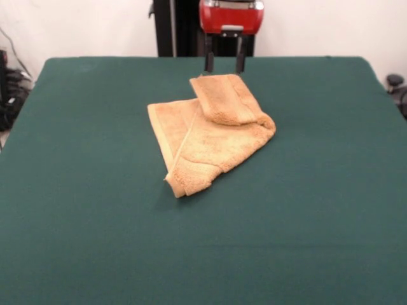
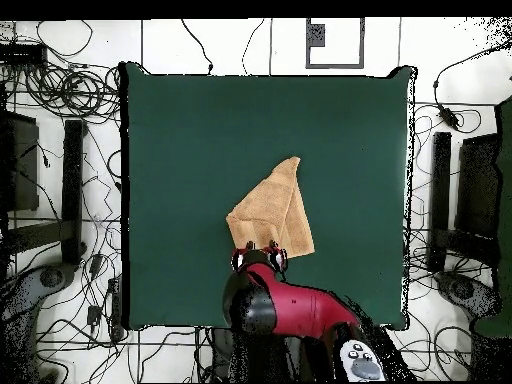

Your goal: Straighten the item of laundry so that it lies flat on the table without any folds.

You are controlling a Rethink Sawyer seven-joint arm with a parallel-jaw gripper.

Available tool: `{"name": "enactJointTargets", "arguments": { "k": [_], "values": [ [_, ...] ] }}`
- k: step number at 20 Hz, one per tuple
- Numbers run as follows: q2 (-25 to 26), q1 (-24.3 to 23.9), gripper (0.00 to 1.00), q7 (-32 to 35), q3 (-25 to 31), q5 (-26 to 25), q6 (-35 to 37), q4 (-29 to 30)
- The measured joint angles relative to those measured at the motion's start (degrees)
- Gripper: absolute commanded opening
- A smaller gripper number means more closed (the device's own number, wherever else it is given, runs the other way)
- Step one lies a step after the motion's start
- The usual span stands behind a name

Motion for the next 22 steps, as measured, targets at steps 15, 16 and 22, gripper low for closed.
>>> {"name": "enactJointTargets", "arguments": {
  "k": [15,16,22],
  "values": [
    [1.5,1.5,1.00,0.0,-0.1,0.8,10.8,-3.4],
    [1.8,1.5,1.00,0.0,-0.2,0.8,11.3,-3.7],
    [5.3,1.5,1.00,0.0,-0.1,0.8,13.9,-6.8]
  ]
}}
